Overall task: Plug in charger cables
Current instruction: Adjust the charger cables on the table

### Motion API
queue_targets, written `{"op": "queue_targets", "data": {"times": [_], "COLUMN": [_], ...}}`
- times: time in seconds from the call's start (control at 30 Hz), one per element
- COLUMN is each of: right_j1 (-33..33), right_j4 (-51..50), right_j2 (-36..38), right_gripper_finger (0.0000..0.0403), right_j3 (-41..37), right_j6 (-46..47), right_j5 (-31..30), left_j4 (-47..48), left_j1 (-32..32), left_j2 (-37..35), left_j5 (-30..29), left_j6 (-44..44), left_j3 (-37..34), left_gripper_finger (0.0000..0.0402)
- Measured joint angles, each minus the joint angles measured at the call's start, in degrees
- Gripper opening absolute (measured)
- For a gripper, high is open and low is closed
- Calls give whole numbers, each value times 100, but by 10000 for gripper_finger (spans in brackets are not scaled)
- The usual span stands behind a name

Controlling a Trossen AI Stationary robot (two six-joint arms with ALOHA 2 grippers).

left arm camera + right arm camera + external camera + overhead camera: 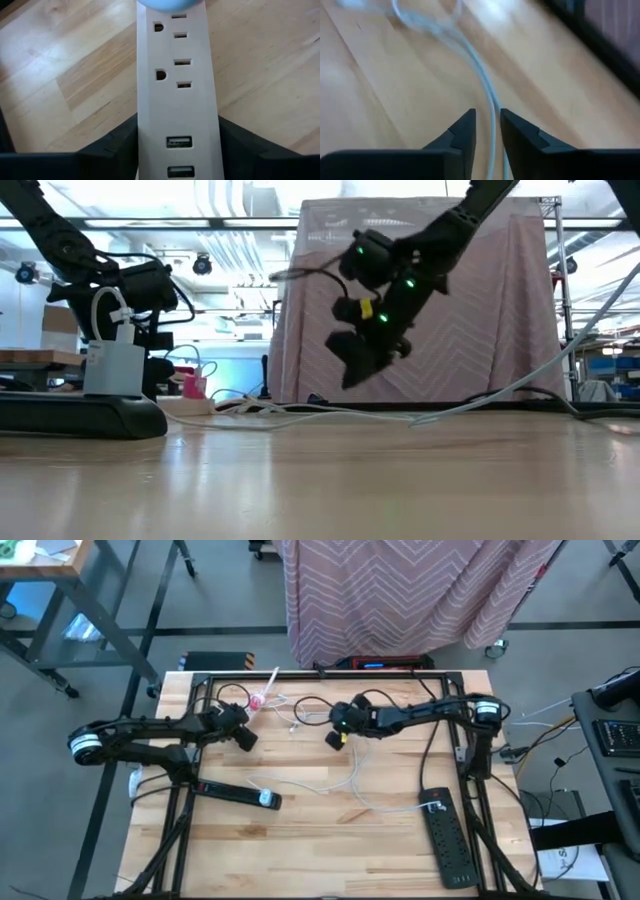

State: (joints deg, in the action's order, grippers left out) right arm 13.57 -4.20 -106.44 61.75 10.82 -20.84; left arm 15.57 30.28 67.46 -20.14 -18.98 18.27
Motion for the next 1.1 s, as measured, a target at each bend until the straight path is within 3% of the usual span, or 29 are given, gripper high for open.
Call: {"op": "queue_targets", "data": {"times": [0.3,0.47,0.6,0.8,0.93,1.1], "right_j1": [241,295,347,345,264,-64], "right_j4": [758,958,948,968,607,-838], "right_j2": [-278,-475,-572,-638,-462,386], "right_gripper_finger": [152,168,132,12,5,2], "right_j3": [-671,-750,-768,-810,-842,-922], "right_j6": [604,626,600,465,419,494], "right_j5": [473,-66,102,106,-418,-1065], "left_j4": [-36,-48,-56,-76,-32,26], "left_j1": [2,2,4,9,9,13], "left_j2": [0,0,0,0,0,0], "left_j5": [-14,-14,-25,-31,-29,-111], "left_j6": [-3,11,-26,-44,-56,-98], "left_j3": [-7,-11,-9,-11,-8,-3], "left_gripper_finger": [183,200,188,179,194,184]}}
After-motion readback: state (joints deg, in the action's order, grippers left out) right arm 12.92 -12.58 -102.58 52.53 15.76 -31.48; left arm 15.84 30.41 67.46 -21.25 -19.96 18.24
